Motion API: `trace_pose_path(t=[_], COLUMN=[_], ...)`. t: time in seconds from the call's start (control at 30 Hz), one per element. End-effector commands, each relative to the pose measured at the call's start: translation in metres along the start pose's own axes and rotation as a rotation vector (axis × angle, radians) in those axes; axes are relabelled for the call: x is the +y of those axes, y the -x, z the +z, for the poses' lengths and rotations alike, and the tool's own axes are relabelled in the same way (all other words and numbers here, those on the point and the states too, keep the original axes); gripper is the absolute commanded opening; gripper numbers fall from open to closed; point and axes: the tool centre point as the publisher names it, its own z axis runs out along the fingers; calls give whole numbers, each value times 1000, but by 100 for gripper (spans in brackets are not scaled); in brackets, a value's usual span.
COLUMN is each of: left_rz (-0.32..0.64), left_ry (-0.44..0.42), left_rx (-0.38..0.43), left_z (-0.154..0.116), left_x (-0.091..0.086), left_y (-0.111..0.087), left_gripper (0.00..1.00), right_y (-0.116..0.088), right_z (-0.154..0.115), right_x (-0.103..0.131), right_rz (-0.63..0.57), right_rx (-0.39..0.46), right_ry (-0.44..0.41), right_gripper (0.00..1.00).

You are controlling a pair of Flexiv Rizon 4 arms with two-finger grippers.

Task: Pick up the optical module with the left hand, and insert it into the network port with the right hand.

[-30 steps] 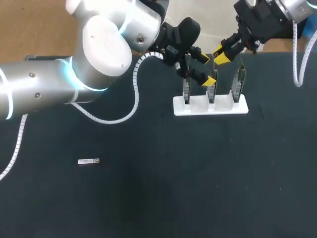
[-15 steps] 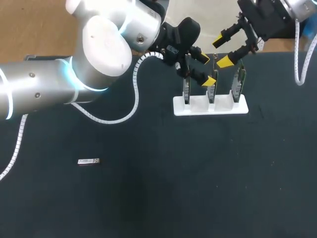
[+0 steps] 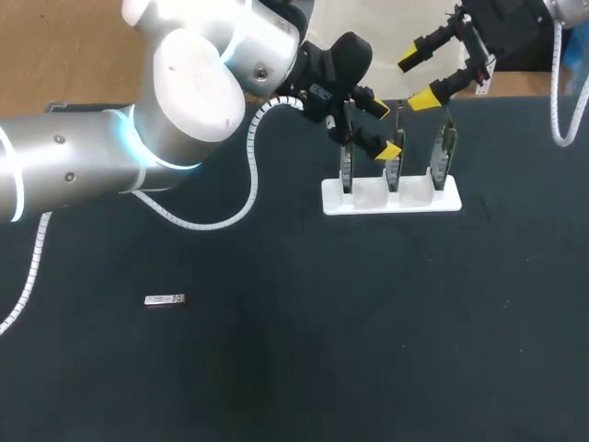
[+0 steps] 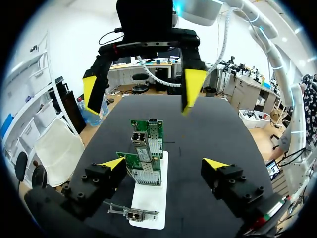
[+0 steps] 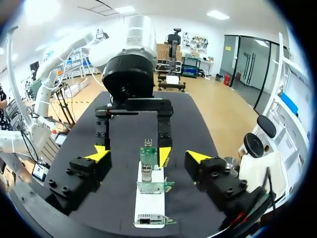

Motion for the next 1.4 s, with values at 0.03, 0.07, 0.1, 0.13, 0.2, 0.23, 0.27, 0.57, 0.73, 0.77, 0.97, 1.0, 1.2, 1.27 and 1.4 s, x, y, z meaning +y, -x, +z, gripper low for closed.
trace_pose_path(t=[0.03, 0.07, 0.1, 0.13, 0.2, 0.23, 0.27, 0.57, 0.73, 0.77, 0.97, 1.0, 1.2, 1.27, 1.4], left_rz=[-2, -2, -2, -2, -2, -2, -2, -2, -2, -2, -2, -2, -2, -2, -2], left_ry=[-1, -1, -1, -1, -1, -1, -1, -1, -1, -1, -1, -1, -1, -1, -1], left_rx=[6, 6, 6, 6, 6, 6, 6, 6, 6, 6, 6, 6, 6, 6, 6], left_z=[1, 1, 1, 1, 1, 1, 1, 1, 1, 1, 1, 1, 1, 1, 1], left_x=[1, 1, 1, 1, 1, 1, 1, 1, 1, 1, 1, 1, 1, 1, 1], left_y=[1, 1, 1, 1, 1, 1, 1, 1, 1, 1, 1, 1, 1, 1, 1], left_gripper=[100, 100, 100, 100, 100, 100, 100, 100, 100, 100, 100, 100, 100, 100, 100], right_y=[3, 3, 4, 4, 6, 6, 6, 1, -4, -5, -10, -10, -12, -11, -11], right_z=[3, 3, 4, 5, 7, 7, 8, 13, 15, 15, 15, 16, 17, 16, 17], right_x=[0, -1, -1, -1, -2, -2, -2, -4, -3, -4, -4, -4, -3, -2, -3], right_rz=[-6, -9, -12, -15, -20, -22, -24, -17, -9, -6, 8, 10, 16, 15, 13], right_rx=[-2, -1, -1, -2, 0, 0, -1, 6, 17, 17, 20, 22, 22, 22, 28], right_ry=[0, 1, 3, 6, 9, 11, 14, 35, 42, 43, 42, 43, 49, 50, 53], right_gripper=[0, 0, 0, 0, 0, 0, 0, 0, 0, 0, 0, 0, 0, 0, 0])
